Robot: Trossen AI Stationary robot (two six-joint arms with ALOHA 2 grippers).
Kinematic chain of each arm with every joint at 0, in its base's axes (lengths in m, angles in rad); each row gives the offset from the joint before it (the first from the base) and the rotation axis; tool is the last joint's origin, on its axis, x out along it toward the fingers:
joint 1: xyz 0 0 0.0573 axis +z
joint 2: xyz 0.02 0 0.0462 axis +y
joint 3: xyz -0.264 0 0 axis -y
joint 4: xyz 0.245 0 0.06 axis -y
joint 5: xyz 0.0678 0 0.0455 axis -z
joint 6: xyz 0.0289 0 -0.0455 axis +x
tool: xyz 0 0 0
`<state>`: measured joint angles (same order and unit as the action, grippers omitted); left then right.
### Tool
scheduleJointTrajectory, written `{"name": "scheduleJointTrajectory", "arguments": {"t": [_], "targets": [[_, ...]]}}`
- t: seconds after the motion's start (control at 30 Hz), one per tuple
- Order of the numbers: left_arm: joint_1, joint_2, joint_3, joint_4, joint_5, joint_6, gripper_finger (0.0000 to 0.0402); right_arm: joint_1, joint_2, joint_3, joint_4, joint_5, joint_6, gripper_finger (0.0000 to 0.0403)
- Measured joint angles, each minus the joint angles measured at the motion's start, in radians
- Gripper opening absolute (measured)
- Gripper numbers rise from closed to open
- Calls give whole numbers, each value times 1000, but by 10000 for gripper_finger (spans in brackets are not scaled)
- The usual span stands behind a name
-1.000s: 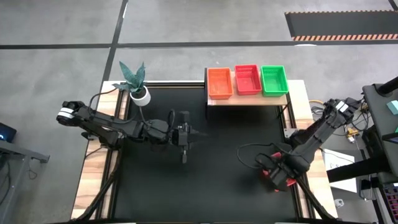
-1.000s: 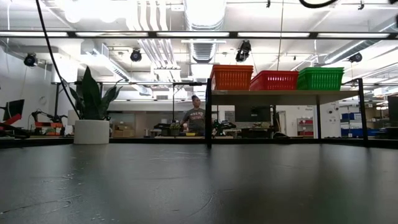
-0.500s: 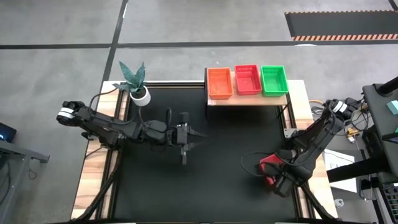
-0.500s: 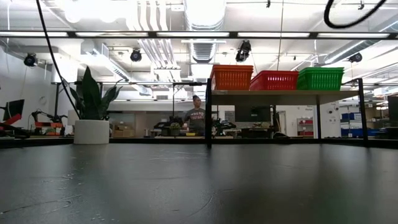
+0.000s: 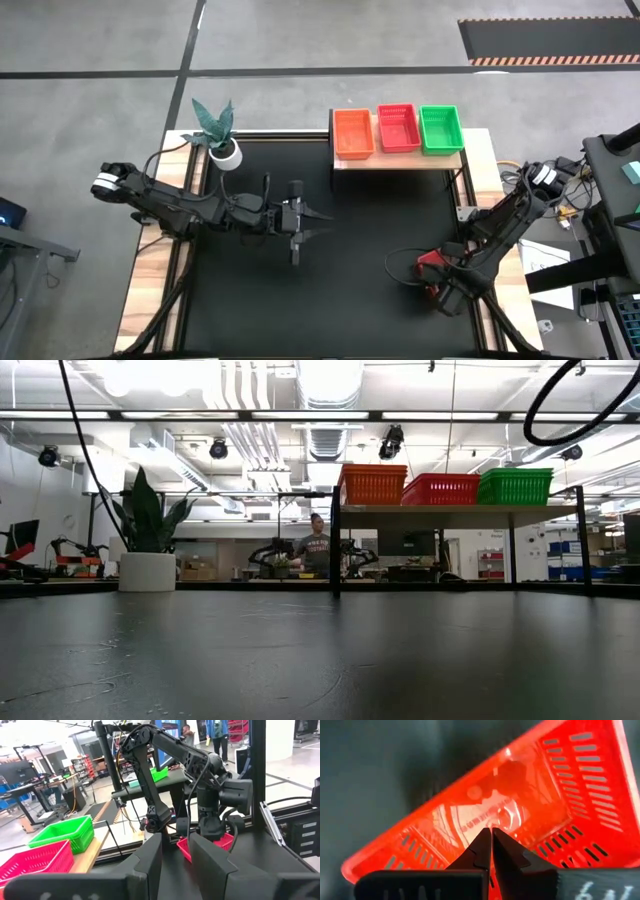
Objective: Stack baskets on shelf by color
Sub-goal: Stack the red bin on the other red bins on the shelf
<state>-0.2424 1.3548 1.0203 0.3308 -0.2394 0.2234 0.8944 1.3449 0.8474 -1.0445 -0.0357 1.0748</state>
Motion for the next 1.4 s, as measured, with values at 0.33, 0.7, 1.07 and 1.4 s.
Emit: {"name": "scheduleJointTrajectory", "arguments": {"t": [0.33,0.7,1.07,1.4], "targets": [[0,0,0,-2,0,1,86,-2,0,-3,107,117,-33,9],[0,0,-1,-4,0,2,86,-63,-2,-3,251,377,-155,9],[-4,0,-1,-4,0,-1,86,-147,-18,125,210,380,-399,9],[-8,0,-13,-8,0,1,86,-126,-9,212,181,12,-334,73]]}}
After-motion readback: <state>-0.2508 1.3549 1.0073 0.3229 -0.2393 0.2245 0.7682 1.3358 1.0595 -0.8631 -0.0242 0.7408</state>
